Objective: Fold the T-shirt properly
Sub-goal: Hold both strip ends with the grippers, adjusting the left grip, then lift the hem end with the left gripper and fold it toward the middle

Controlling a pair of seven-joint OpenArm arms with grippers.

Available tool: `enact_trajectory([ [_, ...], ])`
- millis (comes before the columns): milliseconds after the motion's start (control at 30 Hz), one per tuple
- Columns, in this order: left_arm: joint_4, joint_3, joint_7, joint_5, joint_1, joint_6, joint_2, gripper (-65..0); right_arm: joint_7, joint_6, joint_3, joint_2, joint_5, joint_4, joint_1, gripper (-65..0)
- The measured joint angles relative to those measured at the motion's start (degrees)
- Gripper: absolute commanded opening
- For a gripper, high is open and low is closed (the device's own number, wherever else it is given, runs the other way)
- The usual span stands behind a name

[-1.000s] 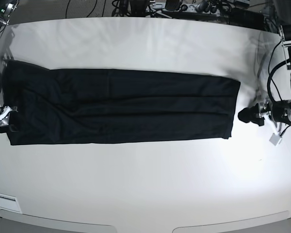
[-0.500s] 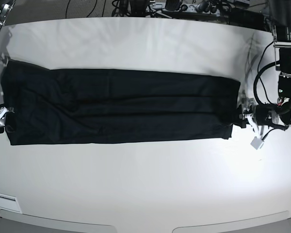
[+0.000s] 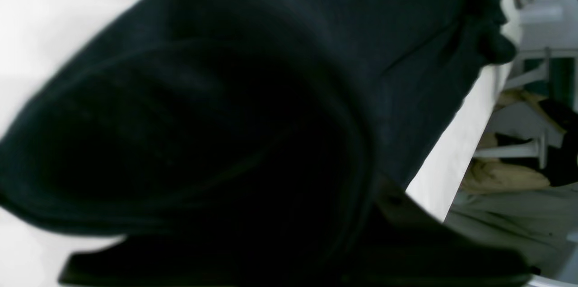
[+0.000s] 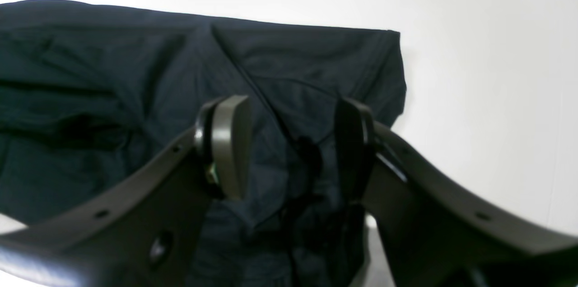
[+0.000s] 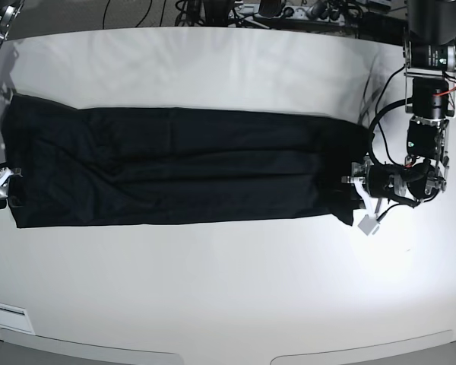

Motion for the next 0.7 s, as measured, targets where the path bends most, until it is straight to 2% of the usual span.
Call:
enact_trajectory([
  [200,0.0,-0.2,-0.2,-0.5,-0.5,0.0,-0.7,-65.0,-0.1,0.1,0.0,0.0,4.8,0.0,0.0,-33.9],
  [233,-0.1,-0.8,-0.3,-0.5,-0.6,0.0,-0.8,-65.0,-0.2,0.9,0.0,0.0,5.6,0.0,0.0,-34.3],
  [400,-1.0,-3.6,0.7,1.1,-2.5,1.2,-3.5,-65.0,-2.1,2.4,0.0,-0.1,11.0,0.0,0.0,-35.6],
  [467,-1.1,-4.0,0.8,2.9,-3.5,1.3,-4.0,-65.0,-2.4,3.5,0.0,-0.9,12.0,0.0,0.0,-43.3],
  [533,-1.2,-4.0,0.8,3.3,-3.9,1.4,-3.8,-65.0,-2.8,4.1,-0.3,-2.1,12.3,0.0,-0.1,-61.6],
  [567,-1.2,-4.0,0.8,2.9,-3.9,1.3,-3.6,-65.0,-2.8,4.3,-0.8,-2.7,12.2,0.0,-0.3,-65.0],
  [633,-1.2,-3.9,0.9,1.7,-3.7,1.2,-3.5,-65.0,-0.7,6.4,-2.8,-3.8,10.4,0.0,-1.4,-65.0],
  [700,-1.3,-3.9,1.9,0.8,-3.5,0.8,-3.5,-65.0,3.9,6.5,-6.2,-4.6,4.4,-0.1,-2.4,-65.0],
])
